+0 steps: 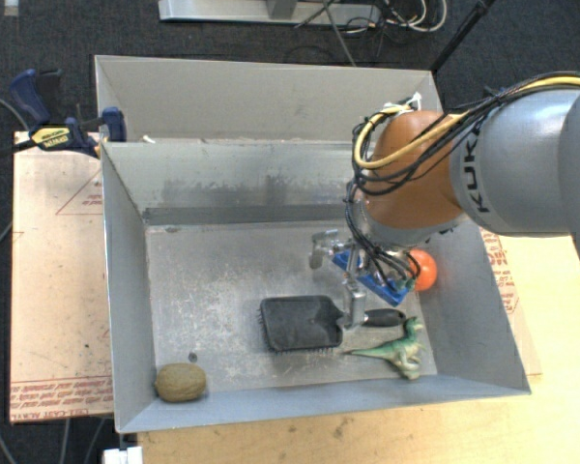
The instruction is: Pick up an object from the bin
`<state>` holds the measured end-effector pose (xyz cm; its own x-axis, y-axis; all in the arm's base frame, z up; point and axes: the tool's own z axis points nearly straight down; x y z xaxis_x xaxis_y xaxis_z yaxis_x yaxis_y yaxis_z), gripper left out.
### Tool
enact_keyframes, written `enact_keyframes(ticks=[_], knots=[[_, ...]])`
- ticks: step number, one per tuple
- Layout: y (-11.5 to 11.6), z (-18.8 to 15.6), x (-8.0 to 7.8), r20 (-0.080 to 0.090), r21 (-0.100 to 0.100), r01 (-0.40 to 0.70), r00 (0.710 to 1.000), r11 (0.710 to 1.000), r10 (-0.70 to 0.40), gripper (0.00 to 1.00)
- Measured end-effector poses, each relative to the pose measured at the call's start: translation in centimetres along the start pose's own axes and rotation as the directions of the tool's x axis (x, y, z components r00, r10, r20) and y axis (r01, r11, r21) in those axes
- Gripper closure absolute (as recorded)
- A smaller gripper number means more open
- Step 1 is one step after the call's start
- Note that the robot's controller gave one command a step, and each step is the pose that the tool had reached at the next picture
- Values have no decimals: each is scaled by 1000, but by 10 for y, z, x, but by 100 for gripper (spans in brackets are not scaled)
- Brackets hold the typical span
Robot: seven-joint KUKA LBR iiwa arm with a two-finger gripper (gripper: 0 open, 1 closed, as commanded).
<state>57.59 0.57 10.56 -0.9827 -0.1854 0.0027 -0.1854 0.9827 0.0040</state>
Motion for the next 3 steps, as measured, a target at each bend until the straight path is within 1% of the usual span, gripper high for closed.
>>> enact_keyframes(ticks=[1,2,3], knots=[[15,10,17,5,5,119,993,993,-119,0],[54,20,32,1,5,349,937,937,-349,0],[61,33,-11,2,2,495,869,869,-495,100]])
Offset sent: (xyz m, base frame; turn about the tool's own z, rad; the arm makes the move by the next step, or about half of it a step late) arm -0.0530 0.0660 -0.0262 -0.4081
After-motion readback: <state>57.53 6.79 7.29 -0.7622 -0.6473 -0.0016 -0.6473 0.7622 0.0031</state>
